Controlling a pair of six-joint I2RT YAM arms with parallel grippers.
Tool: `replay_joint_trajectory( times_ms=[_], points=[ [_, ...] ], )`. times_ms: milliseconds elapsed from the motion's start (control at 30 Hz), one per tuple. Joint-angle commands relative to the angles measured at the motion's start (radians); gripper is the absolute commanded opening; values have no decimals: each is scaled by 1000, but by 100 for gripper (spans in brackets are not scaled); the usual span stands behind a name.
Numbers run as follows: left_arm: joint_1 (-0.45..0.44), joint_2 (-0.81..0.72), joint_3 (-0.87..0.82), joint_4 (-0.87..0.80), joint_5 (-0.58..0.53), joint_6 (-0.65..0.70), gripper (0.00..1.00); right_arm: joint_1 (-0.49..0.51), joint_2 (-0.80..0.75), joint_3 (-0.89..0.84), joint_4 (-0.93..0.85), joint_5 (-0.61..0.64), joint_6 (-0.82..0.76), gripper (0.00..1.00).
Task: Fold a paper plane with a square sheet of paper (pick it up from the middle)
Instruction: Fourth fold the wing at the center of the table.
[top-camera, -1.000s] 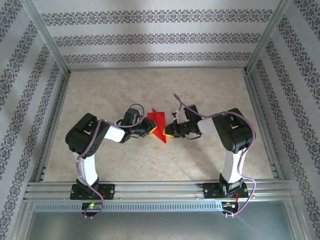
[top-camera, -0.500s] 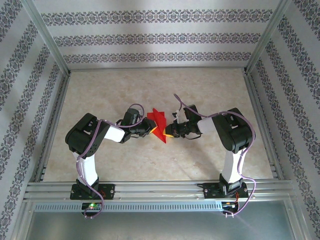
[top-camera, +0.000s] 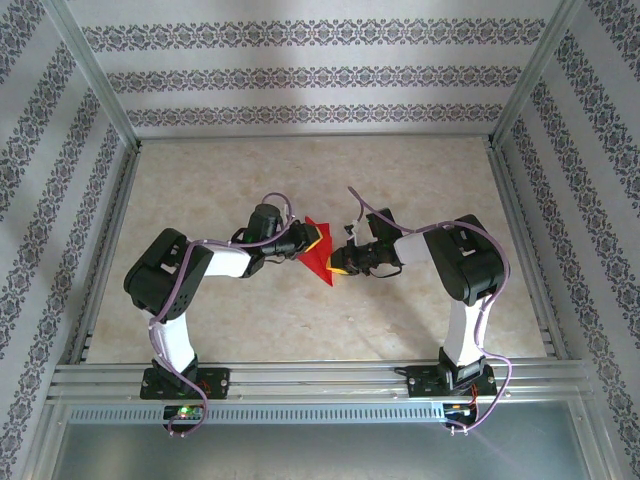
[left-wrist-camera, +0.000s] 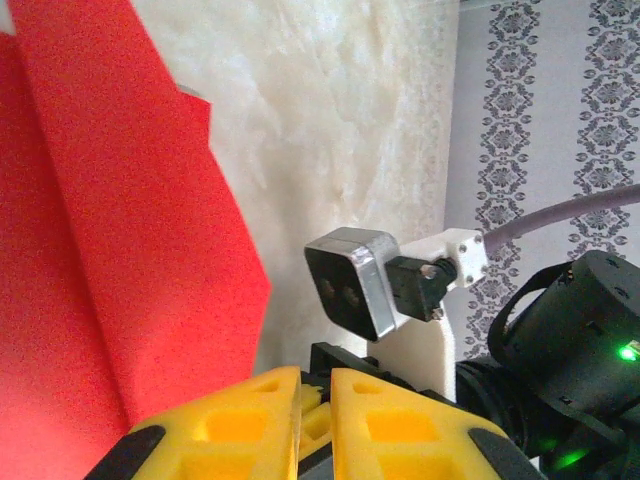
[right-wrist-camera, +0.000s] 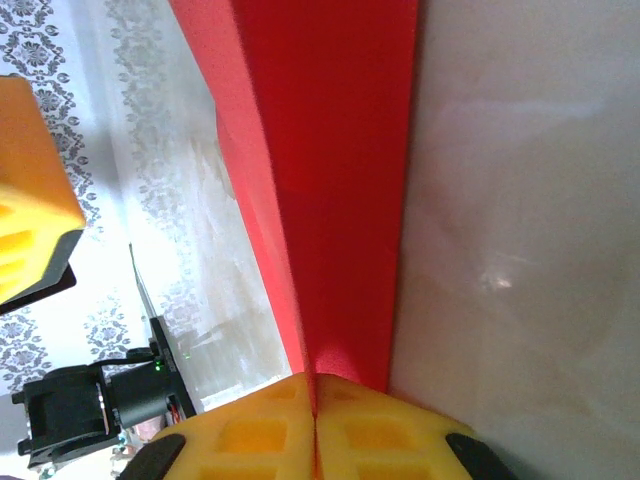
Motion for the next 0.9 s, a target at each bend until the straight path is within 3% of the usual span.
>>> replay_joint_trajectory(
  times_ms=[0,867],
  points=[
    [-9,33,19,-10,27,30,15,-23,66,-12,-98,141,-2,11],
    [-10,140,41,9,58,12,15,-29,87,-2,-127,148,4,12]
  ],
)
